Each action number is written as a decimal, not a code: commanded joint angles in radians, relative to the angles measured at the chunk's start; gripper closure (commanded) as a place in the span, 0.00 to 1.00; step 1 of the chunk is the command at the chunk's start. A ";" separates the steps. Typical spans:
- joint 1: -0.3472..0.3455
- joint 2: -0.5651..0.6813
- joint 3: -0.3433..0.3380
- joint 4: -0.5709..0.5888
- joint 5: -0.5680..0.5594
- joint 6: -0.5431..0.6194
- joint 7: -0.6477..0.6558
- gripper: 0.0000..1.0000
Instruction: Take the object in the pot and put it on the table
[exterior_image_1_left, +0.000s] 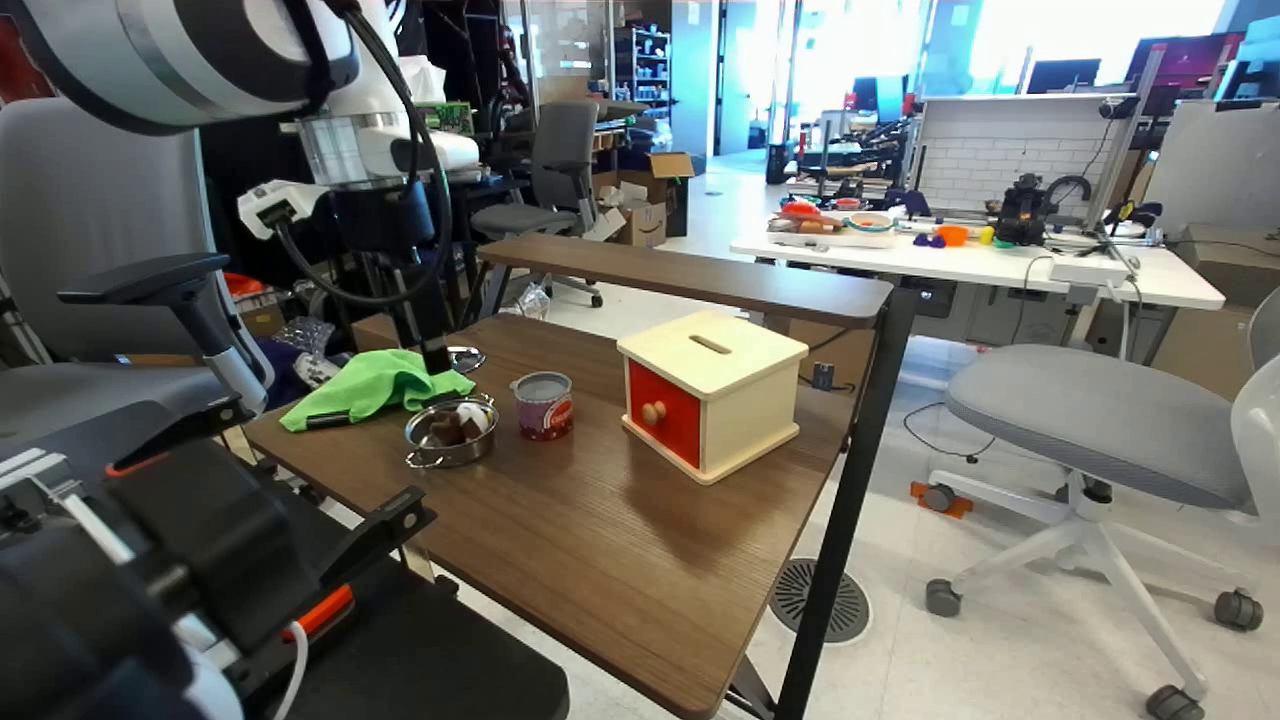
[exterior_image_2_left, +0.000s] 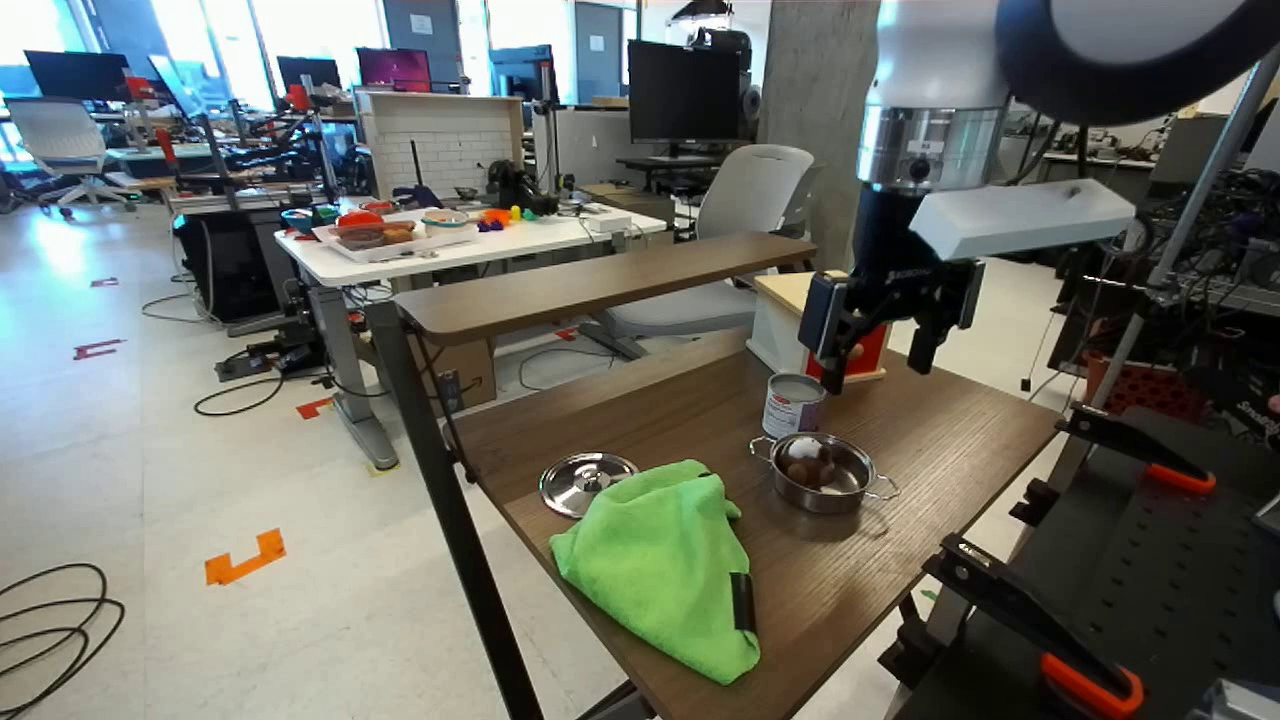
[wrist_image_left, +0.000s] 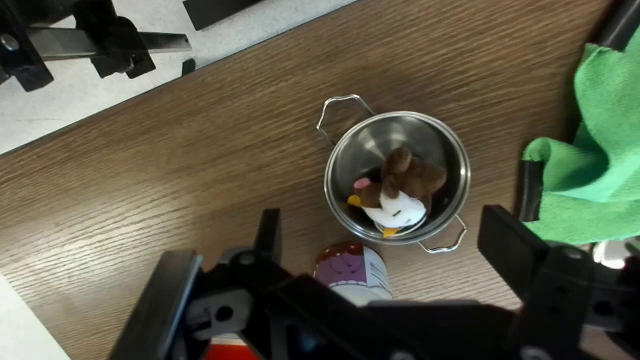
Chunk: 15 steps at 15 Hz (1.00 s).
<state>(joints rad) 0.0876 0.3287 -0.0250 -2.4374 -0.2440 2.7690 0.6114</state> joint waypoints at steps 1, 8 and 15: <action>0.069 0.116 -0.087 0.073 0.004 0.046 0.002 0.00; 0.122 0.251 -0.126 0.137 0.081 0.101 -0.028 0.00; 0.159 0.318 -0.122 0.211 0.181 0.121 -0.049 0.07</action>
<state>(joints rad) 0.2200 0.6138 -0.1321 -2.2652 -0.1082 2.8690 0.5926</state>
